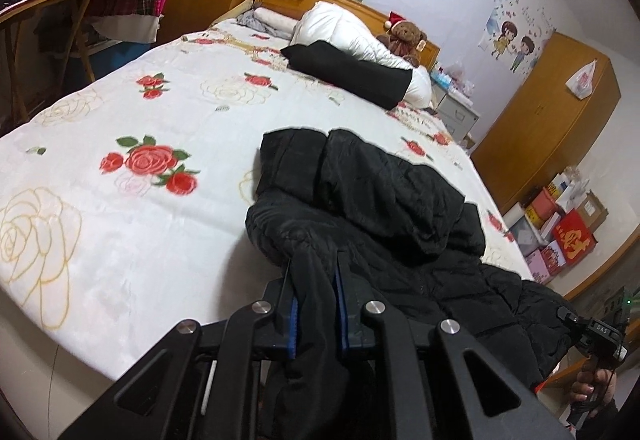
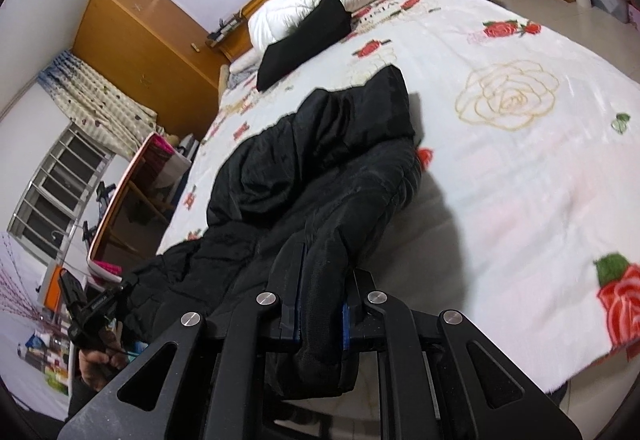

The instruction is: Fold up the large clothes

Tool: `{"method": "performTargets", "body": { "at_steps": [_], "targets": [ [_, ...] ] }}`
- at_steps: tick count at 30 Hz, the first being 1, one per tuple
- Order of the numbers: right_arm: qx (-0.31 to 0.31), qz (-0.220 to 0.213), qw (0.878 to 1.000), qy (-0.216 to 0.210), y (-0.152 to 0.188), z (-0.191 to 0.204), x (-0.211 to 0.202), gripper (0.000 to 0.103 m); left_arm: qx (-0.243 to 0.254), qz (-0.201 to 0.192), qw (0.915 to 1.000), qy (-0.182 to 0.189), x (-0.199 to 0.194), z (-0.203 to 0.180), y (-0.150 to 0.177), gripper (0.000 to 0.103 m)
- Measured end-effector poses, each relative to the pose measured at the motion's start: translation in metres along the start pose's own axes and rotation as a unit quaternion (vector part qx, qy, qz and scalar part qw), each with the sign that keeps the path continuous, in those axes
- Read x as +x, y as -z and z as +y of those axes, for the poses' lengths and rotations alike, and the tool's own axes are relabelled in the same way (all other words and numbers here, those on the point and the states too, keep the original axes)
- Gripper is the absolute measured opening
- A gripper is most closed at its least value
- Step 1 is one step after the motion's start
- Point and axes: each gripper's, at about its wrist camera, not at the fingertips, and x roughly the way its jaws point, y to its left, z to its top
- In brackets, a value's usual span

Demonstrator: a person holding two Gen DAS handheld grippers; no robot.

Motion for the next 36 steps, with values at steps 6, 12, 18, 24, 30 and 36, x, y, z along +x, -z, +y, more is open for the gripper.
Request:
{"method": "performTargets", "body": {
  "at_steps": [6, 12, 18, 24, 30, 36],
  "targets": [
    [0.0, -0.022, 1.0, -0.007, -0.028, 0.011, 0.005, 0.013, -0.002, -0.024, 0.9996, 0.014, 0.008, -0.006, -0.031, 0.015],
    [0.0, -0.045, 0.999, -0.008, -0.061, 0.02, 0.014, 0.013, -0.013, -0.046, 0.9986, 0.025, 0.024, -0.01, -0.068, 0.014],
    [0.0, -0.059, 0.998, -0.001, -0.102, 0.023, 0.036, 0.013, -0.029, -0.056, 0.9976, 0.028, 0.052, -0.009, -0.105, 0.014],
    [0.008, -0.061, 0.998, 0.007, -0.138, 0.023, 0.063, 0.013, -0.043, -0.052, 0.9974, 0.024, 0.089, -0.009, -0.139, 0.014],
    [0.026, -0.043, 0.998, 0.023, -0.17, 0.016, 0.102, 0.013, -0.057, -0.031, 0.9979, 0.007, 0.138, -0.004, -0.165, 0.014],
    [0.045, -0.001, 0.997, 0.063, -0.196, -0.002, 0.158, 0.013, -0.057, 0.008, 0.9981, -0.023, 0.206, 0.003, -0.18, 0.015]
  ]
}}
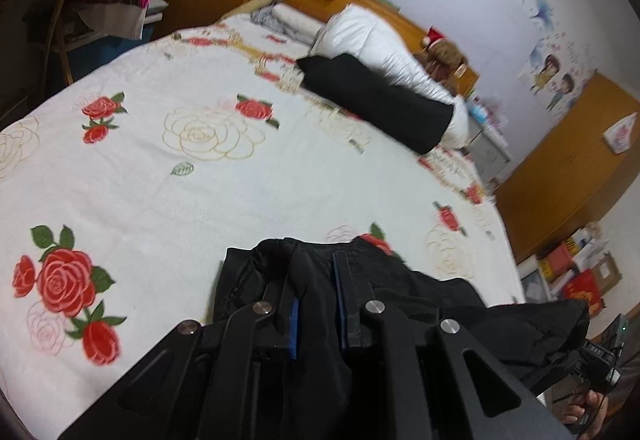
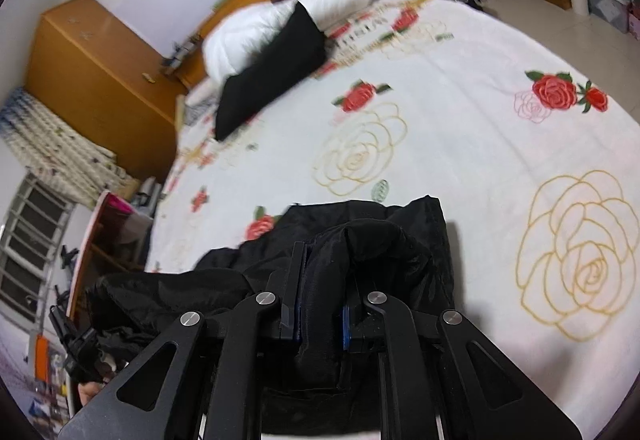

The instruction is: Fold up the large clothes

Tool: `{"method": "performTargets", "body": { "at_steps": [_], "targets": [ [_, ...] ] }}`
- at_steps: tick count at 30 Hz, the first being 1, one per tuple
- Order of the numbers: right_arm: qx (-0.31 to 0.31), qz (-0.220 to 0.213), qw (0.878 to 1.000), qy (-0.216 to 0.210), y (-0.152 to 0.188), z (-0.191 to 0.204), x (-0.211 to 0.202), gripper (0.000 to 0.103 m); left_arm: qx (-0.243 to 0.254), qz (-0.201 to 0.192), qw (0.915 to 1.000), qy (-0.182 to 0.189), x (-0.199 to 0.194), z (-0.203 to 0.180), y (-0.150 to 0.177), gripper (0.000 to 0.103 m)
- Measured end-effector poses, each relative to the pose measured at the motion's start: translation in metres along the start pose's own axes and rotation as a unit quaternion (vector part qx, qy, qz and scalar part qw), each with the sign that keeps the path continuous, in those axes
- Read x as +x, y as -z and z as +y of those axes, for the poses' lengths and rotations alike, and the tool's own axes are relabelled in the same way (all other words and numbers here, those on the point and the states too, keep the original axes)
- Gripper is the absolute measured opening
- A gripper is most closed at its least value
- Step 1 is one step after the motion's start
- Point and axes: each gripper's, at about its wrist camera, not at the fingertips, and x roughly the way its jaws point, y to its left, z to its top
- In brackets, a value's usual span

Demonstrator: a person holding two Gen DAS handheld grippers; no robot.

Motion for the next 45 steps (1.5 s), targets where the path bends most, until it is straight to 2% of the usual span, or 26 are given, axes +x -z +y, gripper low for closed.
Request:
{"method": "performTargets", "body": {
  "at_steps": [5, 9, 13, 17, 19, 20, 21, 22, 24, 27, 29, 31, 33, 35, 37, 39, 41, 43, 44, 45],
  "targets": [
    [0.006, 0.04, 0.999, 0.029, -0.01, -0.014, 0.053, 0.015, 0.006, 0.034, 0.9991, -0.025, 0.056, 0.008, 0.001, 0.015],
    [0.012, 0.059, 0.998, 0.034, -0.013, -0.024, 0.08, 0.015, 0.011, 0.046, 0.9983, -0.033, 0.083, 0.009, 0.006, 0.016],
    [0.028, 0.066, 0.997, 0.023, -0.014, -0.033, 0.088, 0.018, 0.009, 0.055, 0.998, -0.031, 0.095, 0.009, 0.005, 0.02],
    [0.029, 0.067, 0.997, 0.009, -0.021, -0.029, 0.077, 0.025, 0.002, 0.071, 0.9973, -0.02, 0.092, 0.009, -0.005, 0.022],
    [0.027, 0.06, 0.998, -0.012, -0.025, -0.025, 0.064, 0.036, 0.0, 0.075, 0.9971, -0.009, 0.084, 0.009, -0.01, 0.031],
    [0.025, 0.055, 0.998, -0.026, -0.028, -0.021, 0.057, 0.055, -0.001, 0.075, 0.9972, -0.002, 0.08, 0.008, -0.012, 0.035],
    [0.022, 0.047, 0.998, -0.041, -0.031, -0.019, 0.049, 0.067, -0.003, 0.074, 0.9972, 0.009, 0.073, 0.008, -0.015, 0.044],
    [0.017, 0.037, 0.998, -0.049, -0.033, -0.016, 0.04, 0.069, -0.003, 0.069, 0.9974, 0.018, 0.067, 0.008, -0.017, 0.056],
    [0.001, 0.013, 0.998, -0.056, -0.04, -0.01, 0.023, 0.073, 0.004, 0.047, 0.9986, 0.023, 0.052, 0.006, -0.023, 0.069],
    [-0.025, -0.014, 0.998, -0.055, -0.044, -0.003, 0.01, 0.073, 0.024, 0.005, 0.9995, 0.021, 0.03, 0.003, -0.031, 0.076],
    [-0.046, -0.018, 0.998, -0.048, -0.042, 0.0, 0.01, 0.074, 0.033, 0.001, 0.9993, 0.016, 0.028, 0.005, -0.035, 0.08],
    [-0.064, -0.011, 0.997, -0.039, -0.038, 0.0, 0.02, 0.074, 0.05, 0.019, 0.9985, 0.007, 0.04, 0.006, -0.033, 0.08],
    [-0.076, 0.004, 0.997, -0.021, -0.035, -0.005, 0.036, 0.074, 0.065, 0.056, 0.9963, 0.008, 0.061, 0.008, -0.029, 0.08],
    [-0.086, 0.024, 0.996, -0.002, -0.034, -0.011, 0.054, 0.074, 0.087, 0.092, 0.9919, -0.008, 0.086, 0.007, -0.023, 0.08],
    [-0.094, 0.045, 0.994, 0.009, -0.035, -0.017, 0.073, 0.074, 0.105, 0.125, 0.9866, -0.008, 0.109, 0.005, -0.018, 0.08],
    [-0.088, 0.071, 0.994, 0.012, -0.038, -0.027, 0.092, 0.074, 0.114, 0.132, 0.9846, -0.011, 0.121, 0.001, -0.015, 0.08],
    [-0.084, 0.088, 0.992, 0.014, -0.04, -0.032, 0.103, 0.073, 0.113, 0.12, 0.9863, -0.007, 0.126, -0.001, -0.018, 0.069],
    [-0.095, 0.082, 0.992, 0.022, -0.041, -0.027, 0.107, 0.045, 0.113, 0.097, 0.9888, -0.014, 0.122, -0.003, -0.02, 0.042],
    [-0.108, 0.072, 0.991, 0.034, -0.041, -0.021, 0.106, 0.02, 0.114, 0.082, 0.9898, -0.025, 0.121, -0.002, -0.02, 0.036],
    [-0.119, 0.063, 0.99, 0.041, -0.041, -0.016, 0.105, 0.015, 0.115, 0.071, 0.9903, -0.032, 0.121, -0.002, -0.02, 0.031]
  ]
}}
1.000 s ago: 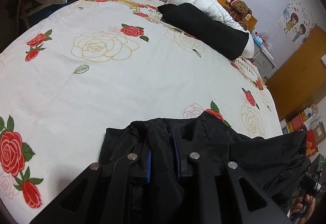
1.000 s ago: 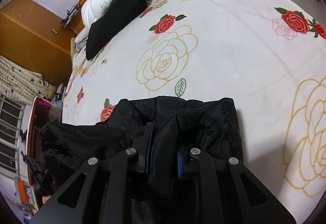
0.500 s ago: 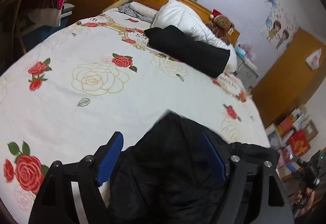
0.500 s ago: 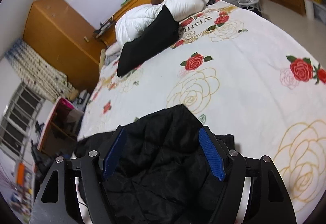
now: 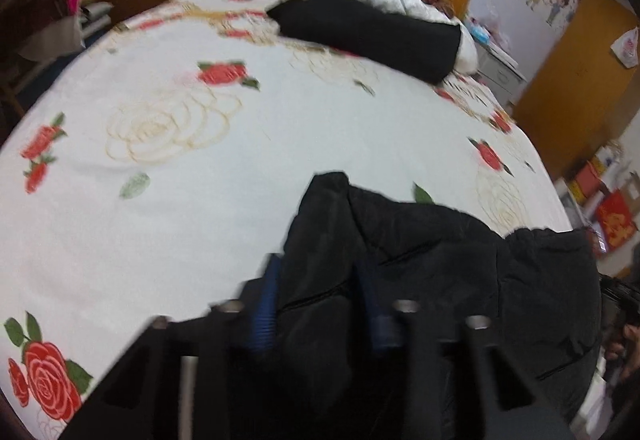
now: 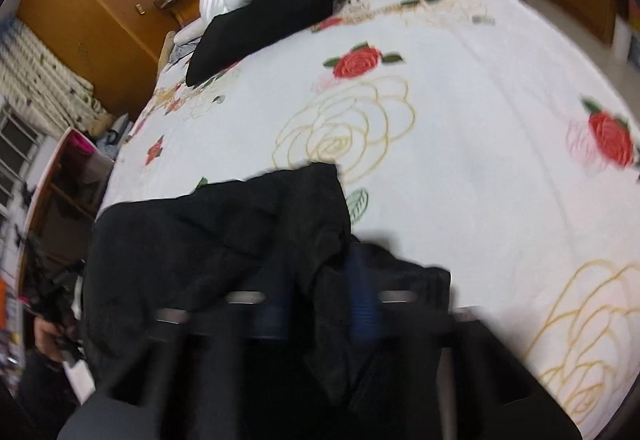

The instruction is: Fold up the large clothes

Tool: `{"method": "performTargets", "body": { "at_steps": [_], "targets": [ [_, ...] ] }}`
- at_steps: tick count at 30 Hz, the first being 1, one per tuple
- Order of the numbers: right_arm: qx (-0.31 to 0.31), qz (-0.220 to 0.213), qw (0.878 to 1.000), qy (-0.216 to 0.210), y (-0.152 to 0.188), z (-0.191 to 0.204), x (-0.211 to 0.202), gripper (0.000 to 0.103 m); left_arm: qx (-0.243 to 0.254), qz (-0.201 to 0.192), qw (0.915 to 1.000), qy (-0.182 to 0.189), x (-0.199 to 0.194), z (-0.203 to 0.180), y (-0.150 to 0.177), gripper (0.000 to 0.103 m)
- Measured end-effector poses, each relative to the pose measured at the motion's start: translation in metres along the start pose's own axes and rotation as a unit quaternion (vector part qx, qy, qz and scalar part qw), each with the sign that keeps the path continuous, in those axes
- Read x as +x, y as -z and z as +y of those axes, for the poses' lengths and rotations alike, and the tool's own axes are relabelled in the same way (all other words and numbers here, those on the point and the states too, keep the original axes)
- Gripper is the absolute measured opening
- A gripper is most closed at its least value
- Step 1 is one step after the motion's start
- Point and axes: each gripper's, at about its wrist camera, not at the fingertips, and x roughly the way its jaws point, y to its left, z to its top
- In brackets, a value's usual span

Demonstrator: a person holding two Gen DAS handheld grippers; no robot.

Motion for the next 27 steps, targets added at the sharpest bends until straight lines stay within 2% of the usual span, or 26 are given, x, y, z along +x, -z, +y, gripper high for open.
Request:
{"method": "performTargets", "body": {
  "at_steps": [2, 6, 8, 14, 18, 22, 24, 27],
  "targets": [
    [-0.018, -0.009, 0.999, 0.027, 0.0, 0.005, 0.006, 0.014, -0.01, -0.013, 0.9998, -0.015, 0.006, 0.004, 0.002, 0.03],
    [-0.008, 0.018, 0.997, 0.071, 0.008, -0.005, 0.044, 0.014, -0.033, -0.009, 0.9983, -0.048, 0.035, 0.011, 0.014, 0.027],
    [-0.01, 0.021, 0.996, 0.092, 0.013, -0.007, 0.055, 0.014, -0.046, -0.011, 0.9975, -0.052, 0.043, 0.015, 0.018, 0.027],
    [-0.026, 0.025, 0.992, 0.124, 0.015, -0.005, 0.061, 0.017, -0.031, -0.006, 0.9964, -0.078, 0.047, 0.007, 0.015, 0.027],
    [-0.039, 0.007, 0.989, 0.144, 0.008, 0.005, 0.036, 0.022, -0.023, -0.011, 0.996, -0.085, 0.029, 0.003, 0.007, 0.028],
    [-0.044, -0.044, 0.987, 0.146, 0.006, 0.018, -0.008, 0.023, -0.022, -0.033, 0.9963, -0.076, -0.001, 0.0, -0.003, 0.027],
    [-0.051, -0.077, 0.987, 0.133, 0.008, 0.032, -0.035, 0.023, -0.013, -0.05, 0.9962, -0.07, -0.022, -0.008, -0.007, 0.027],
    [-0.076, -0.107, 0.987, 0.091, 0.018, 0.068, -0.059, 0.023, 0.01, -0.084, 0.9959, -0.031, -0.053, -0.033, -0.004, 0.03]
  ]
}}
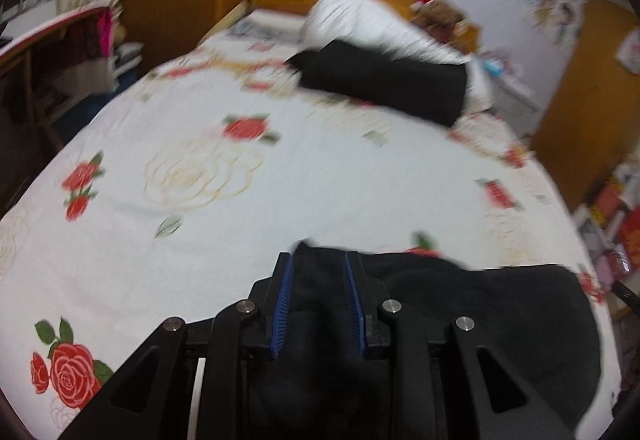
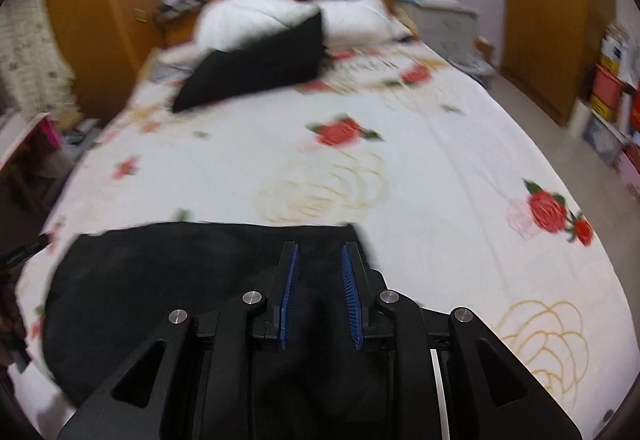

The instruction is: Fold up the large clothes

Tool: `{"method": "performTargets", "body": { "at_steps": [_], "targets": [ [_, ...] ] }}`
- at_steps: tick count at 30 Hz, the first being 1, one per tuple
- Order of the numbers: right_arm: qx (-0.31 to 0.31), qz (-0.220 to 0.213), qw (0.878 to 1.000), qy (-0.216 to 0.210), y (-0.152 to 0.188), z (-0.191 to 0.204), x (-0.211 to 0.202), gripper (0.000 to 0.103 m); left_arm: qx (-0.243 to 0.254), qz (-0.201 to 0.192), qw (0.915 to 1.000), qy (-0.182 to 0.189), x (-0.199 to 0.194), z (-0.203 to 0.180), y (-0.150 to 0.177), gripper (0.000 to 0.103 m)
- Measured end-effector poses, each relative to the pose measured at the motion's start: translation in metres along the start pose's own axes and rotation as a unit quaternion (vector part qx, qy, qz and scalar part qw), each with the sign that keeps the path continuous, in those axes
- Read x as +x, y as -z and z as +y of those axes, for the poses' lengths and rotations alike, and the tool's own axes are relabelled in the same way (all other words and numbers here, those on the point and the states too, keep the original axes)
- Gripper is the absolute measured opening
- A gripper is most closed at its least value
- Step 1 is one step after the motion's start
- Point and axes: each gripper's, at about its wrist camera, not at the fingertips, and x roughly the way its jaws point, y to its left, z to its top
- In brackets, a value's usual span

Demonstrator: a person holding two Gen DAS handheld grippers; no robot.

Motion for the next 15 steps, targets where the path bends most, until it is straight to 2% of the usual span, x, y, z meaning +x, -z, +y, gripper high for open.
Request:
{"method": "performTargets", "body": {
  "at_steps": [2, 3, 5, 6, 8, 11, 13, 15],
  "targets": [
    [-0.021, -0.01, 0.999, -0.026, 0.009, 0.026, -0.009, 0.027, 0.022, -0.013, 0.9991, 0.035, -0.016, -0.024, 0.007, 0.038],
    [-0.027, -0.008, 0.999, -0.042, 0.016, 0.039, -0.008, 0.031, 0.038, -0.013, 0.9976, 0.055, -0.019, -0.04, 0.013, 0.04],
    [-0.036, 0.008, 0.998, -0.059, 0.027, 0.059, 0.005, 0.033, 0.08, -0.001, 0.9931, 0.085, -0.016, -0.07, 0.027, 0.04],
    [-0.045, 0.019, 0.997, -0.06, 0.033, 0.067, 0.016, 0.033, 0.104, 0.005, 0.9905, 0.091, -0.01, -0.083, 0.033, 0.04],
    [-0.055, 0.045, 0.996, -0.048, 0.041, 0.073, 0.044, 0.033, 0.137, 0.03, 0.9872, 0.075, 0.015, -0.1, 0.045, 0.04],
    [-0.063, 0.047, 0.997, -0.015, 0.043, 0.065, 0.078, 0.032, 0.121, 0.062, 0.9891, 0.056, 0.058, -0.092, 0.051, 0.04],
    [-0.051, 0.057, 0.997, -0.013, 0.043, 0.054, 0.096, 0.032, 0.085, 0.061, 0.9922, 0.068, 0.074, -0.078, 0.049, 0.04],
    [-0.03, 0.061, 0.997, -0.022, 0.046, 0.044, 0.109, 0.032, 0.08, 0.054, 0.9929, 0.07, 0.083, -0.074, 0.051, 0.04]
  ]
}}
